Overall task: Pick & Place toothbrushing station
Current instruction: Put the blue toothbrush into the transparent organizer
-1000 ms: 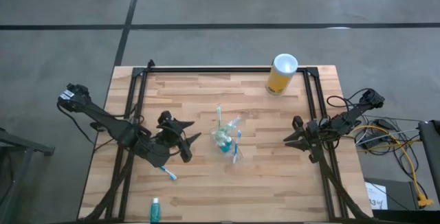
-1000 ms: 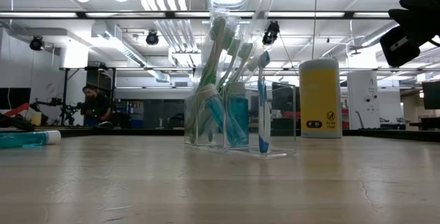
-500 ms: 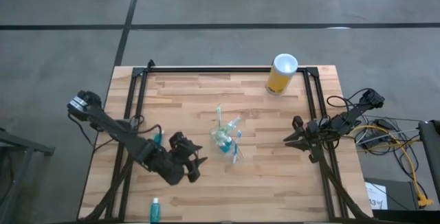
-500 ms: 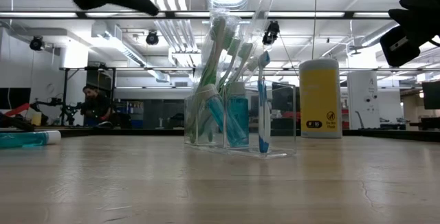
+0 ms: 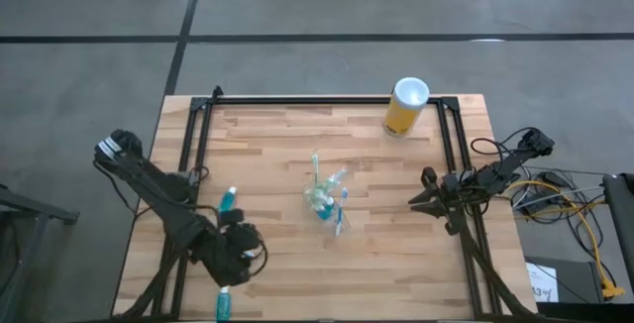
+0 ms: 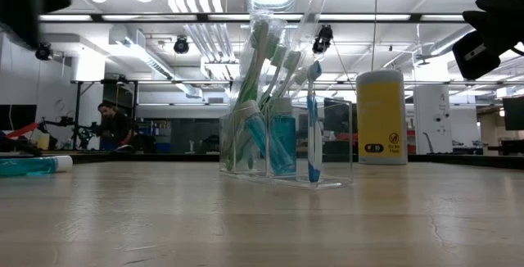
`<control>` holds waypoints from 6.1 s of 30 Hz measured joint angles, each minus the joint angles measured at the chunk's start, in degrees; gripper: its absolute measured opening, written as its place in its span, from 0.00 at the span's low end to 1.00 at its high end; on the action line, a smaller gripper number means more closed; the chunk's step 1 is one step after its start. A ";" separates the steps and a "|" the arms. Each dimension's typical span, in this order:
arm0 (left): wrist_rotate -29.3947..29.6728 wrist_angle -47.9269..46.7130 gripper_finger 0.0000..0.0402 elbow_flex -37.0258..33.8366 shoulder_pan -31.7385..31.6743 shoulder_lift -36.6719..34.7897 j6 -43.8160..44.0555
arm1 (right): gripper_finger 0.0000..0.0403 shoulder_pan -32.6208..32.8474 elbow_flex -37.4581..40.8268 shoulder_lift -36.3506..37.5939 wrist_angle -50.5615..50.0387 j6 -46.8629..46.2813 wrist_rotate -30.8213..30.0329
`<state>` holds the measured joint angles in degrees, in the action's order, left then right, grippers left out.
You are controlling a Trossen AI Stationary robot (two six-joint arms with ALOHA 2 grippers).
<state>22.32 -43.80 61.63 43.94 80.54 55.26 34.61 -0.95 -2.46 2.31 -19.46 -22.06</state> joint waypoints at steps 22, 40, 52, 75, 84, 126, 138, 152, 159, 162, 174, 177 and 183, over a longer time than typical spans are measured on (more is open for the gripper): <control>-3.40 -2.03 0.57 -2.61 8.42 -0.01 -9.46 | 0.19 0.00 0.00 0.00 0.00 0.00 0.00; -7.54 20.98 0.57 -18.34 9.38 0.02 -12.21 | 0.19 0.00 0.00 0.00 0.00 0.00 0.00; 3.34 23.07 0.57 -18.93 9.35 0.02 -18.99 | 0.19 0.00 0.00 0.00 0.00 0.00 0.00; 2.27 31.43 0.57 -27.70 8.02 0.02 -16.20 | 0.19 0.00 0.00 0.00 0.00 0.00 0.00; 1.44 37.69 0.57 -31.27 8.00 0.02 -15.37 | 0.19 0.00 0.00 0.00 0.00 0.00 0.00; 14.12 39.07 0.05 -19.98 6.23 -0.21 -23.65 | 0.19 0.00 0.00 0.00 0.00 0.00 0.00; 27.80 64.09 0.05 -11.64 1.65 -0.29 -44.86 | 0.19 0.00 0.00 0.00 0.00 0.00 0.00; 11.29 96.65 0.05 -12.04 -13.30 3.31 -57.43 | 0.19 0.00 0.00 0.00 0.00 0.00 0.00; 6.78 109.19 0.05 -9.64 -16.94 12.61 -58.92 | 0.19 0.00 0.00 0.00 0.00 0.00 0.00; 7.30 113.25 0.05 -6.95 -17.22 16.60 -62.95 | 0.19 0.00 0.00 0.00 0.00 0.00 0.00; 14.90 113.86 0.05 1.25 -18.65 27.88 -70.98 | 0.19 0.00 0.00 0.00 0.00 0.00 0.00; 15.34 113.86 0.05 1.16 -19.62 28.54 -69.90 | 0.19 0.00 0.00 0.00 0.00 0.00 0.00; 15.33 113.58 0.05 1.03 -21.66 30.33 -67.79 | 0.19 0.00 0.00 0.00 0.00 0.00 0.00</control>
<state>37.65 69.78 62.65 22.28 110.86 -12.53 34.61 -0.95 -2.46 2.31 -19.46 -22.06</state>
